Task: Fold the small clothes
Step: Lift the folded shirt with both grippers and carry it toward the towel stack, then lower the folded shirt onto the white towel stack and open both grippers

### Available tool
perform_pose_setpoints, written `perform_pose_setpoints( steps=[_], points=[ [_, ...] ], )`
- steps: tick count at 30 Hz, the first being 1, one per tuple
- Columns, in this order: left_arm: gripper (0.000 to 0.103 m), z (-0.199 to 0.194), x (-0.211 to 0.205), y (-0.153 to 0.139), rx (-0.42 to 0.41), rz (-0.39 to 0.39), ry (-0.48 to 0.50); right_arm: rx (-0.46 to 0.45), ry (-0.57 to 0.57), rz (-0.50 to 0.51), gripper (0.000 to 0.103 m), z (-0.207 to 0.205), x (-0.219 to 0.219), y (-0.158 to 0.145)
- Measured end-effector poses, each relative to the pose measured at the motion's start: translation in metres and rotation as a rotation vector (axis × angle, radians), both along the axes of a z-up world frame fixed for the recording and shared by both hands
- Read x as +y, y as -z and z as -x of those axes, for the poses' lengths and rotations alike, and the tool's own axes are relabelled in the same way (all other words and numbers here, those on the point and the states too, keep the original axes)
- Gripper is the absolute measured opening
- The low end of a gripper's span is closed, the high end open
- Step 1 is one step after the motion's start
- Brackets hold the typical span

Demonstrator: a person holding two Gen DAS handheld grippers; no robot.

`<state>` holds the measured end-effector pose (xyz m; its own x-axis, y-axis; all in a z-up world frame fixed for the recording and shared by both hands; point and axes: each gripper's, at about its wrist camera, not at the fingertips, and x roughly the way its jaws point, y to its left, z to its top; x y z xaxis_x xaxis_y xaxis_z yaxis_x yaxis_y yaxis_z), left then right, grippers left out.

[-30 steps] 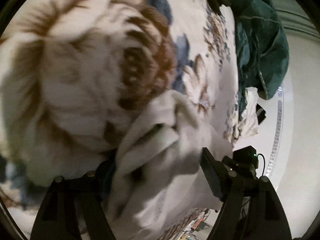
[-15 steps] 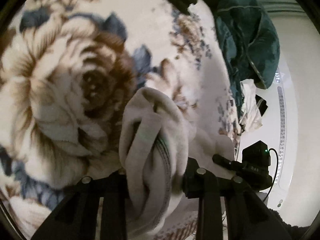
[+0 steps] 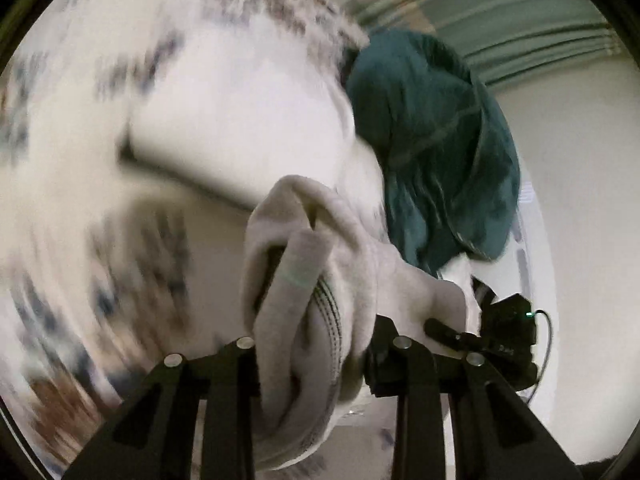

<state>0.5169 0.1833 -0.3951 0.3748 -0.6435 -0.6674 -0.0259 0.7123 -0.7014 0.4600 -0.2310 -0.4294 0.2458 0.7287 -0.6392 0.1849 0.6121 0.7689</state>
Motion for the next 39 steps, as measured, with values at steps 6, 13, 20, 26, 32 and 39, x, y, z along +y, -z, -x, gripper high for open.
perform_pose_setpoints(
  steps=[6, 13, 20, 26, 32, 39],
  points=[
    [0.027, -0.132, 0.045, -0.016, -0.064, -0.097, -0.008, -0.083, -0.002, -0.015, 0.021, -0.149, 0.074, -0.019],
    [0.031, -0.226, 0.064, 0.027, 0.027, -0.124, 0.019, -0.088, 0.027, 0.051, 0.021, -0.269, 0.121, 0.002],
    [0.058, -0.235, 0.069, 0.043, 0.106, -0.219, 0.012, -0.025, -0.002, 0.251, 0.054, -0.3, 0.124, 0.024],
    [0.084, -0.202, 0.06, 0.033, 0.054, -0.438, -0.005, -0.101, -0.046, 0.501, 0.069, -0.268, 0.117, -0.007],
    [0.098, -0.181, 0.065, 0.05, 0.056, -0.516, -0.034, -0.078, -0.074, 0.643, 0.069, -0.236, 0.106, 0.005],
    [0.098, -0.158, 0.048, 0.03, 0.007, -0.567, -0.085, -0.127, -0.066, 0.898, 0.102, -0.22, 0.14, -0.007]
  ],
)
